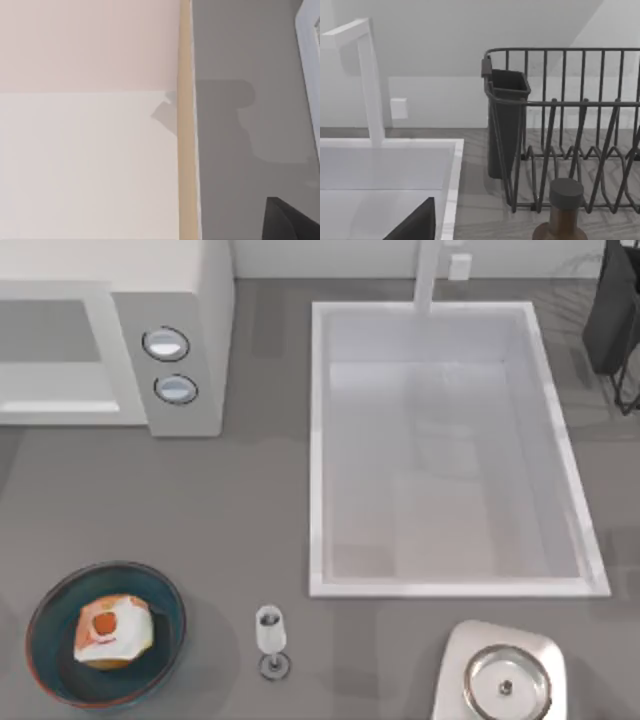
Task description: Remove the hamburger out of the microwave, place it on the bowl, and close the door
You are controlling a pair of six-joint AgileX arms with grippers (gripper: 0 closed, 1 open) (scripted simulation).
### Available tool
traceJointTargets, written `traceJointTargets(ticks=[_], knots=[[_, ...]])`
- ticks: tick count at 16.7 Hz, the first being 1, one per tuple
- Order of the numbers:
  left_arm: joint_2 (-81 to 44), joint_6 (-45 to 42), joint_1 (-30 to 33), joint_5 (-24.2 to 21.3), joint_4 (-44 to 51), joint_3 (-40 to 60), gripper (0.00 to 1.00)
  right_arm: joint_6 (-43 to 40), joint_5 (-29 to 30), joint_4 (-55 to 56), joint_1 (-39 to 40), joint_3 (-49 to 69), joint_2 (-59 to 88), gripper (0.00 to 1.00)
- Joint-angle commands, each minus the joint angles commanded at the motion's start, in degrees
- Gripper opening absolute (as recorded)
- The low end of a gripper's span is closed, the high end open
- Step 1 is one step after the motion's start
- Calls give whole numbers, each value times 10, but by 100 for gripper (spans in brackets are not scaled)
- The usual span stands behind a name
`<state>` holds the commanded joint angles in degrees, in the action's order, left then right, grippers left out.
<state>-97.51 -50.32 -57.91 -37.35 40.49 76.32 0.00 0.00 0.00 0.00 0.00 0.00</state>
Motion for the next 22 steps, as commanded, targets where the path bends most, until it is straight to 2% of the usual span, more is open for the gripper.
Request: traceJointTargets(ticks=[3, 9, 17, 22], knots=[[-35, -27, -23, -12, 33, 37, 0, 0, 0, 0, 0, 0, 0, 100], [-37, -27, -21, -10, 24, 29, 0, 0, 0, 0, 0, 0, 0, 100], [-96, -30, -25, -13, -168, -99, 0, 0, 0, 0, 0, 0, 0, 100], [-102, -30, -23, -14, -183, -113, 0, 0, 0, 0, 0, 0, 0, 100]])
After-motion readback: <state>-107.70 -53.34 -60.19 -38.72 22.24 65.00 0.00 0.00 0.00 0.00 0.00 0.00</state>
